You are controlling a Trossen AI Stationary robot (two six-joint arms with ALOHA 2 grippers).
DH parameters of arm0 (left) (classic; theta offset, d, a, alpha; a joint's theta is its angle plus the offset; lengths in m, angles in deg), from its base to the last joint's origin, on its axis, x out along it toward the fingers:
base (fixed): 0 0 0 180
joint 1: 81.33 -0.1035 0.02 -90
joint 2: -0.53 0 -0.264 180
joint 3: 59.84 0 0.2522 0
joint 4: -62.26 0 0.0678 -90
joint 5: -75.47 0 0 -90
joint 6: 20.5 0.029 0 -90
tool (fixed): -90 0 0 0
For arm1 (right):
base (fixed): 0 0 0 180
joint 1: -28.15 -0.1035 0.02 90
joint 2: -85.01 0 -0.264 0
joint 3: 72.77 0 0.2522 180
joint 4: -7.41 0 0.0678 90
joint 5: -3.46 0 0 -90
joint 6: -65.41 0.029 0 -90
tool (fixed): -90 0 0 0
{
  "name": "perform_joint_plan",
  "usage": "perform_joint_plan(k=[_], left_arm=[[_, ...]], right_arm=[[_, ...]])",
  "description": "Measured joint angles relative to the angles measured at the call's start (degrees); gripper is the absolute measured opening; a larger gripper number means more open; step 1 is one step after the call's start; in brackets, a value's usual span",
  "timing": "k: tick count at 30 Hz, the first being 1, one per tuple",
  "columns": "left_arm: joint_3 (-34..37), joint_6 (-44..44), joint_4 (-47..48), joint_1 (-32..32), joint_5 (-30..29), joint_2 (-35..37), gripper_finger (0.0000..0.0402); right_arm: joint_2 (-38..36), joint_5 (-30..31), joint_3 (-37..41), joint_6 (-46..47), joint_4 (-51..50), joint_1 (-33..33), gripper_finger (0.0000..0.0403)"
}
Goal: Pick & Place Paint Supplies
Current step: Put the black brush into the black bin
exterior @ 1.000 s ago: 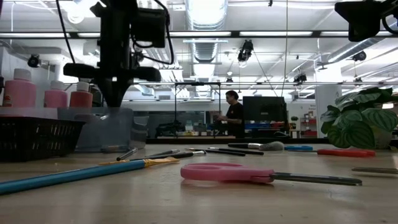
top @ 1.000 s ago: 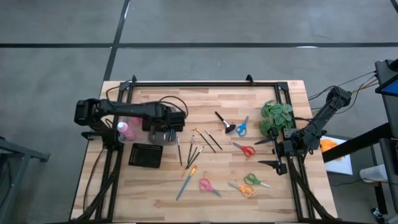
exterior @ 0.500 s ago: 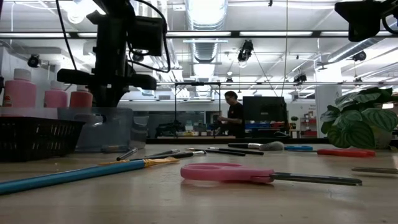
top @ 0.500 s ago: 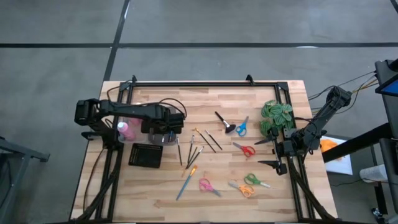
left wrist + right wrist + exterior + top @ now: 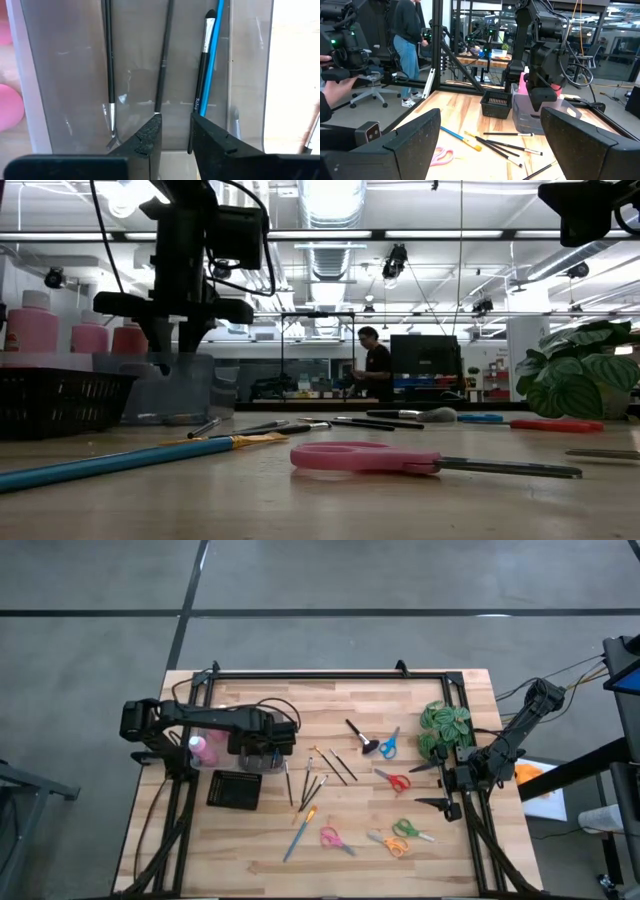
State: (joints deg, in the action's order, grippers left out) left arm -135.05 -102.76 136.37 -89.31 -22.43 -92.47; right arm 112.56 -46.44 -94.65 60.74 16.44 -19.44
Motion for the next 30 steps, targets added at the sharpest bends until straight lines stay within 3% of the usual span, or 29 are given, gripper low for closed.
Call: perform_joint_plan(k=[8,19,30], left_arm=[[-1.4,0.9,0.0,0.7,0.0,0.9,0.0106],[-8.3,-7.7,3.2,9.9,-6.0,3.7,0.0106],[-9.1,-16.7,-6.4,20.9,-7.5,3.7,0.0106]], right_arm=[[0.0,0.0,0.0,0.0,0.0,0.0,0.0341],[0.0,0.0,0.0,0.1,0.0,0.0,0.0341],[0.0,0.0,0.0,0.0,0.0,0.0,0.0341]])
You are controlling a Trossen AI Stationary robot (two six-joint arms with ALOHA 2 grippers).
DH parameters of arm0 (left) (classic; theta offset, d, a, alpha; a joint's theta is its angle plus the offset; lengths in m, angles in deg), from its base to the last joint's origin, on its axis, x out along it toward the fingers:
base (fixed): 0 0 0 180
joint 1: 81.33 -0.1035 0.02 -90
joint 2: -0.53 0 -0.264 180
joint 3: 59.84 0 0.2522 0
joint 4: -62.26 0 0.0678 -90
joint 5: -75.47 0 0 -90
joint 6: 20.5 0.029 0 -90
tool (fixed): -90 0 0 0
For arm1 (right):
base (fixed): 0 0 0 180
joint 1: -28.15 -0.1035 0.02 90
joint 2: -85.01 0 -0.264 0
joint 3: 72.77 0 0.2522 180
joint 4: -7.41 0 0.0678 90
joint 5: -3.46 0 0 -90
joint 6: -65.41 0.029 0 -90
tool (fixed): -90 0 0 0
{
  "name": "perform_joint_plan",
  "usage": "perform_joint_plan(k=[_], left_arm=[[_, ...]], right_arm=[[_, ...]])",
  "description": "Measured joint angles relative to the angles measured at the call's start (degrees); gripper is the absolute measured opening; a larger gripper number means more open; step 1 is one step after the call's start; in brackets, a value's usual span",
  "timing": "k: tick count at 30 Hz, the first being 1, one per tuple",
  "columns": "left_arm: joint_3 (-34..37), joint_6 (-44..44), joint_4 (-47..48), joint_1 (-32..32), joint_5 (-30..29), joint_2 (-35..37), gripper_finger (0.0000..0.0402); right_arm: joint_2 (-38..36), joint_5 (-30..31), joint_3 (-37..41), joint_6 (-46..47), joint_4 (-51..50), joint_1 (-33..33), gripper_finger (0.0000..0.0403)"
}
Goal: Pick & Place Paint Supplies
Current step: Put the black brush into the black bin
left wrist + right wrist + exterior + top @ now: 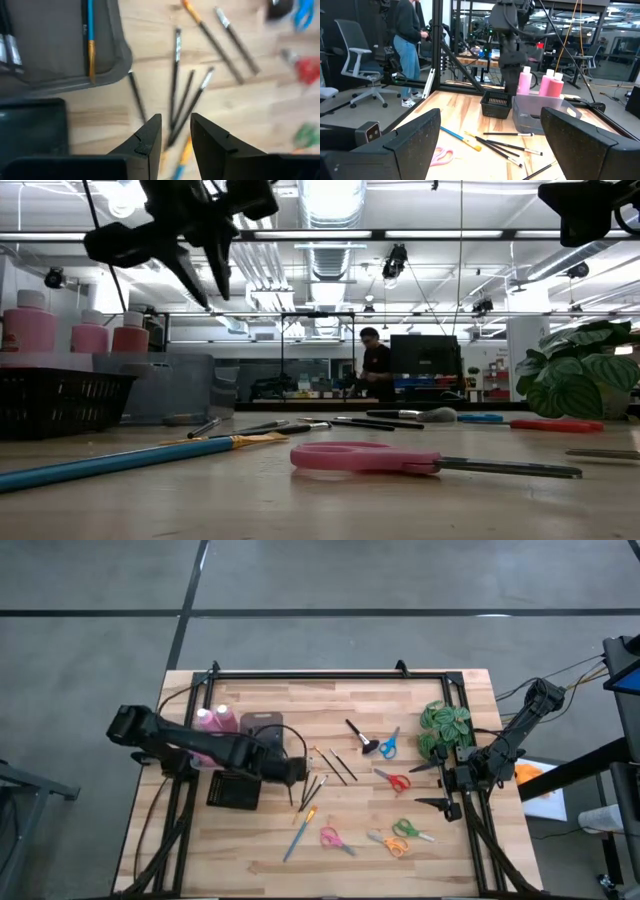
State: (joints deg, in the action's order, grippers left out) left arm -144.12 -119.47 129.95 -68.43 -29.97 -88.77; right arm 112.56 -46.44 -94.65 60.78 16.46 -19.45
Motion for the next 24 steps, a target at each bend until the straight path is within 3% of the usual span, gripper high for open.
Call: perform_joint_plan(k=[4,9,16,24], left_arm=[[0.3,-13.9,0.0,3.7,-4.0,-1.6,0.0106],[-0.1,-19.9,1.7,5.3,-4.1,-4.2,0.0106],[0.0,-21.8,2.0,5.2,2.0,-8.6,0.0106],[0.0,-22.3,-0.8,5.1,3.1,-12.5,0.0106]], right_arm=[[0.0,0.0,0.0,0.0,0.0,0.0,0.0341],[0.0,0.0,0.0,0.0,0.0,0.0,0.0341],[0.0,0.0,0.0,0.0,0.0,0.0,0.0341],[0.0,0.0,0.0,0.0,0.0,0.0,0.0341]])
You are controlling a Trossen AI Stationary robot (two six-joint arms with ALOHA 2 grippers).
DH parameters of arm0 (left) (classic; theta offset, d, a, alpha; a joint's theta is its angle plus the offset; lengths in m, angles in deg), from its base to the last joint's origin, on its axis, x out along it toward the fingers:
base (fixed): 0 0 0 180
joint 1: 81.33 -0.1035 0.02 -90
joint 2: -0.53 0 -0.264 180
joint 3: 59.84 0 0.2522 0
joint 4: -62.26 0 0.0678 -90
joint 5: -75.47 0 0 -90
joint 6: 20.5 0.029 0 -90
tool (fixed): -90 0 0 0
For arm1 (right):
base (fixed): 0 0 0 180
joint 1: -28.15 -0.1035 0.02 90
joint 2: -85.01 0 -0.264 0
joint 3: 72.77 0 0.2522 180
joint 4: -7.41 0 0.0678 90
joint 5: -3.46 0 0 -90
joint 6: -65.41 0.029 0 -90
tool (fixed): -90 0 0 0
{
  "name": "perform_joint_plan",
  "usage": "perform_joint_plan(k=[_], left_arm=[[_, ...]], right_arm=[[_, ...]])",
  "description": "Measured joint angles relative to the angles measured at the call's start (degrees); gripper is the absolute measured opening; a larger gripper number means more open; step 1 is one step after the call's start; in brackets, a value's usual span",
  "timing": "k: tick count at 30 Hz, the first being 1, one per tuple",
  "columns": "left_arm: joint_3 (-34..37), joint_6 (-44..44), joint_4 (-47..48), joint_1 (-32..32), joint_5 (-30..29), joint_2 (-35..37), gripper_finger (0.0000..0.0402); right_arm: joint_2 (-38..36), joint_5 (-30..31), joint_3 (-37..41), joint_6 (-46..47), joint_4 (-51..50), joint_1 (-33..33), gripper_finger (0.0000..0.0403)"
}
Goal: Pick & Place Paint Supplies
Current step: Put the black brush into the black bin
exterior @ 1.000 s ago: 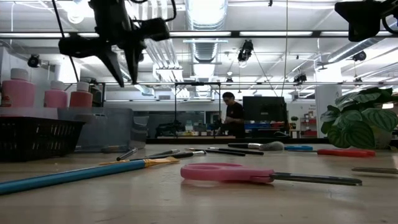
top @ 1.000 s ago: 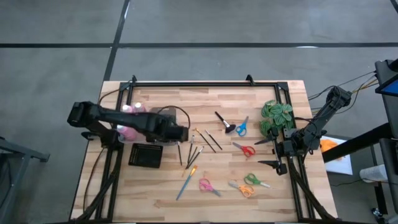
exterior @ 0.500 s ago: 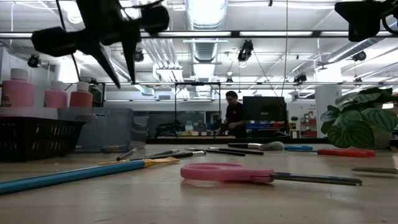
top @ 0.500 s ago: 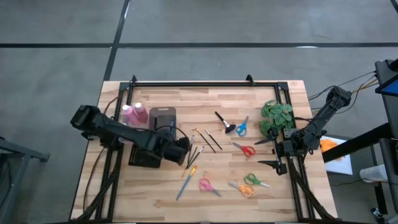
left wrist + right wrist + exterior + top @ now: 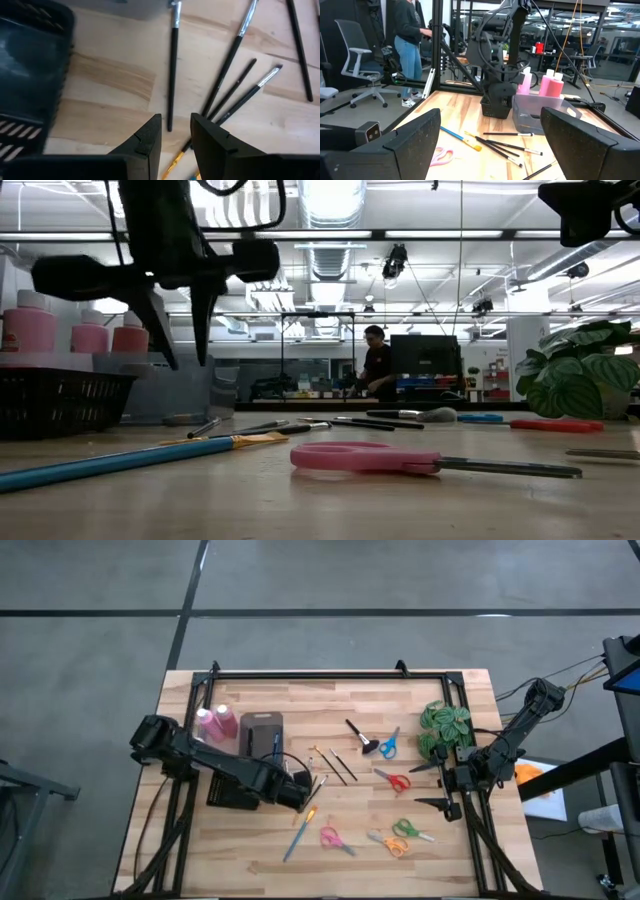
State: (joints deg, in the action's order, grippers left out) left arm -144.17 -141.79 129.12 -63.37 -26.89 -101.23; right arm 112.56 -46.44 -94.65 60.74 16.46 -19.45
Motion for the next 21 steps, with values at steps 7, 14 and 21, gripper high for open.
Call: perform_joint_plan(k=[7,14,21], left_arm=[[0.1,0.8,-1.7,-0.1,-0.1,-3.1,0.0106],[0.1,0.8,-1.9,-0.4,-0.2,-4.5,0.0106],[0.3,1.1,-2.5,-0.5,-1.6,-4.5,0.0106]], right_arm=[[0.0,0.0,0.0,0.1,0.0,0.0,0.0341],[0.0,0.0,0.0,0.0,0.0,0.0,0.0341],[0.0,0.0,0.0,0.0,0.0,0.0,0.0341]])
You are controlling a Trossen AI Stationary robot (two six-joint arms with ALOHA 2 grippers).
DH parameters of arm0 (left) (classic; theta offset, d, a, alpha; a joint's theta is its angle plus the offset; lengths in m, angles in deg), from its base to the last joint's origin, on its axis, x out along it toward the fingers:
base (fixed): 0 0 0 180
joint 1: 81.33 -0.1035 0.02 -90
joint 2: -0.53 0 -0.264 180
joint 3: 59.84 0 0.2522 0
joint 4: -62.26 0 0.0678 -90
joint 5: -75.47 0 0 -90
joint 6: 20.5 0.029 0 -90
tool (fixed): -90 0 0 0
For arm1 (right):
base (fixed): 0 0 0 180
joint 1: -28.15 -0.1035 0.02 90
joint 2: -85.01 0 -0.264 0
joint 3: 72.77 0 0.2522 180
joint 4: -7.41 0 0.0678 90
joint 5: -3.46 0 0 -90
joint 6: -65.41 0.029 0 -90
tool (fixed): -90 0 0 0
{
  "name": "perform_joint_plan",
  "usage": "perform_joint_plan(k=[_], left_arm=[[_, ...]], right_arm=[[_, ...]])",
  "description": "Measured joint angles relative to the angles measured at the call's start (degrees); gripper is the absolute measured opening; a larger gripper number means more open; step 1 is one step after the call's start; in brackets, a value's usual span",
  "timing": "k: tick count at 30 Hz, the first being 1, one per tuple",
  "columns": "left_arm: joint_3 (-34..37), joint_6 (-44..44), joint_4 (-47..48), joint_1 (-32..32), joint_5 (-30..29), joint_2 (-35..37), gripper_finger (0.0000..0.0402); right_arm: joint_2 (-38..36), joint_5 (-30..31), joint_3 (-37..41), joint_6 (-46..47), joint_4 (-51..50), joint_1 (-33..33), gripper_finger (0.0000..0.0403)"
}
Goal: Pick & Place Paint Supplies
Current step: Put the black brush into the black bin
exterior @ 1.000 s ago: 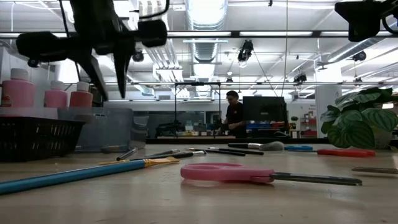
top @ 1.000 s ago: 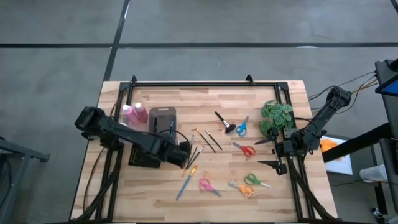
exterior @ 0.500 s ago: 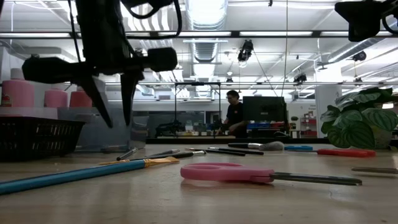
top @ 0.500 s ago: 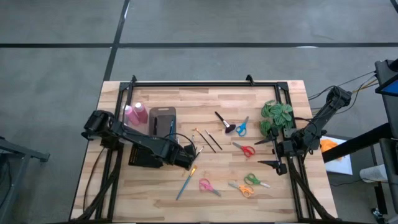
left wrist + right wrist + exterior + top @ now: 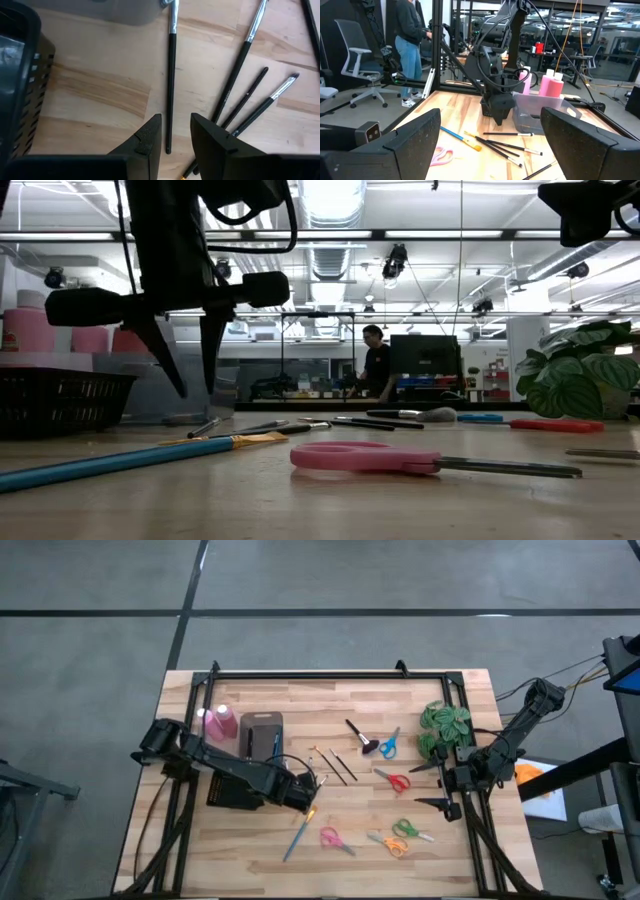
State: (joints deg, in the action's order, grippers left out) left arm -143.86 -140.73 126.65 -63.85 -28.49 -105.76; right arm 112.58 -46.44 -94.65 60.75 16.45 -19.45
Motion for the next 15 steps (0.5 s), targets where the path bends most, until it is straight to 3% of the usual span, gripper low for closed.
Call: perform_joint_plan(k=[15], left_arm=[[7.2,0.4,-8.6,-0.2,0.0,0.0,0.0106]], right_arm=[[0.0,0.0,0.0,0.1,0.0,0.0,0.0341]])
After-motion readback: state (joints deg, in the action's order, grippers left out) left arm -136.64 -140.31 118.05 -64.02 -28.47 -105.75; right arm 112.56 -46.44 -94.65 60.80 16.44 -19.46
